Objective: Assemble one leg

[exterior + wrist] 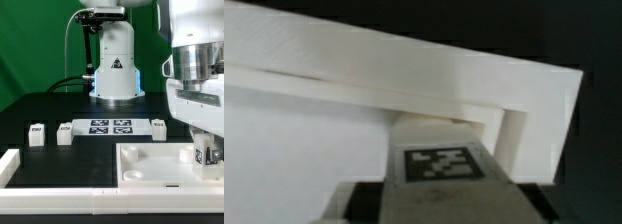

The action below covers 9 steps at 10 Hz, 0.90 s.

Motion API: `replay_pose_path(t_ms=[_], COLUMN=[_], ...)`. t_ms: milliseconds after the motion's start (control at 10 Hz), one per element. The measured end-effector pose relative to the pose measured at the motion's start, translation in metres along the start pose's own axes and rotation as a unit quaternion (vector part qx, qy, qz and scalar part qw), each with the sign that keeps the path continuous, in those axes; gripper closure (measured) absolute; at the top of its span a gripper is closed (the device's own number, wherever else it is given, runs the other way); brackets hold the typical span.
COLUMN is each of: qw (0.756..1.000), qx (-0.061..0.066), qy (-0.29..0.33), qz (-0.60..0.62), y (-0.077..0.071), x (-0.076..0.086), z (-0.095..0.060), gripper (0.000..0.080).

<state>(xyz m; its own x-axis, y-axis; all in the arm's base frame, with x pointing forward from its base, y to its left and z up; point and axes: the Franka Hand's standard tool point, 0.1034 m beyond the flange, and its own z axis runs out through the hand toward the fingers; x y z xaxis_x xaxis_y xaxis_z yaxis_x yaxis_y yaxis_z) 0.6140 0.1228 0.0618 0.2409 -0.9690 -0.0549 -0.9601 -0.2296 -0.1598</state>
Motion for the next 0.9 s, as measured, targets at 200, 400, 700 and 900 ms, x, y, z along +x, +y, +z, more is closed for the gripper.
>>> replay_pose_path(t_ms=[200,400,700,900], qw=[1.0,0.993,0.945,0.909], qx=[0.001,-0.001,-0.004,-0.005], qy=[0.0,0.002,0.004,0.004], qz=[-0.028,-0.114,-0.326,-0.416], y=[-0.0002,-0.0004,-0.0015,-0.0003], x=[-0.0004,-0.0036,-0.0037,0.0042], z=[0.0,0.0,-0.0007,0.0], gripper=[0.0227,0.0164,0.0151,0.0151])
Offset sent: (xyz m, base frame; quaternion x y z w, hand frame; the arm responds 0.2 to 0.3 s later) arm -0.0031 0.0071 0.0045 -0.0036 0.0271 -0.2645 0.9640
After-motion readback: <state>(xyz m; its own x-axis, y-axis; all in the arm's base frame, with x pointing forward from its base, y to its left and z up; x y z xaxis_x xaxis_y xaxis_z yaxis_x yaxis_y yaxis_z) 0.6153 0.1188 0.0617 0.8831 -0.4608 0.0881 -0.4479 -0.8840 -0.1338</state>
